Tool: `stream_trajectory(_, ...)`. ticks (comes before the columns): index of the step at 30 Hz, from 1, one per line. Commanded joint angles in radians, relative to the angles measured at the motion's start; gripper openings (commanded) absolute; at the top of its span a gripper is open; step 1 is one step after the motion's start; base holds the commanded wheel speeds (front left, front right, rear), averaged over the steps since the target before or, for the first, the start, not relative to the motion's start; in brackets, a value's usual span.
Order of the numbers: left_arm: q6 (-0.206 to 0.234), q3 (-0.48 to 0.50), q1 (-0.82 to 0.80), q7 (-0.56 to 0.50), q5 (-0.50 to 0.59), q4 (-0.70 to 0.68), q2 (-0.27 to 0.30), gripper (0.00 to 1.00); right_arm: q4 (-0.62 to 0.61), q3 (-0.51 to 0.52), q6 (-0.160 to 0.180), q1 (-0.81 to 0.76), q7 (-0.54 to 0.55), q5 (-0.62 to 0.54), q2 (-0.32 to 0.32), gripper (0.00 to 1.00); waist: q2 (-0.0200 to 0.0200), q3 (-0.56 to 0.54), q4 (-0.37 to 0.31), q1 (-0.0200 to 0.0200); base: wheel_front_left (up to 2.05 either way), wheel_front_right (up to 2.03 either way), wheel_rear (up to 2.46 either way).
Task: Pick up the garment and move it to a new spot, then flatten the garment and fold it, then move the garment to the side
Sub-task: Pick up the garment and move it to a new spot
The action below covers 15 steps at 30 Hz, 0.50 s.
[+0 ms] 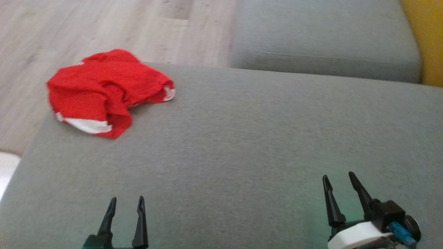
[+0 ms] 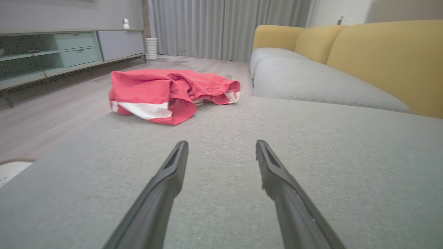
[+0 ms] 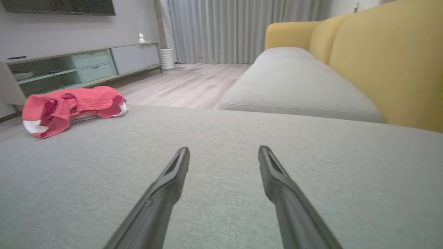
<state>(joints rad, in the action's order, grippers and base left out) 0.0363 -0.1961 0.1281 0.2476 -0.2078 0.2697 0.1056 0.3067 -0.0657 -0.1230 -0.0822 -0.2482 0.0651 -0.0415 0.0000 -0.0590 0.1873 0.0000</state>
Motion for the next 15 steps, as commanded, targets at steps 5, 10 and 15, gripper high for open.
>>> stream_trajectory(5,0.013,0.038,-0.047,0.002,-0.01,-0.045,0.022,1.0,-0.031,-0.04,-0.008,0.045,-0.014,0.021,-0.009,1.0,0.0,-0.002,0.149,0.0,0.0,0.0,0.0)
stream_trajectory(10,0.023,0.048,-0.036,-0.002,-0.018,-0.065,0.032,1.0,-0.03,-0.054,-0.008,0.053,-0.014,0.03,-0.009,1.0,0.0,0.0,0.211,0.0,0.0,0.0,0.0)
stream_trajectory(15,0.029,0.058,-0.026,-0.001,-0.029,-0.079,0.039,1.0,-0.028,-0.057,-0.008,0.058,-0.014,0.031,-0.009,1.0,0.0,0.005,0.233,0.0,0.0,0.0,0.0)
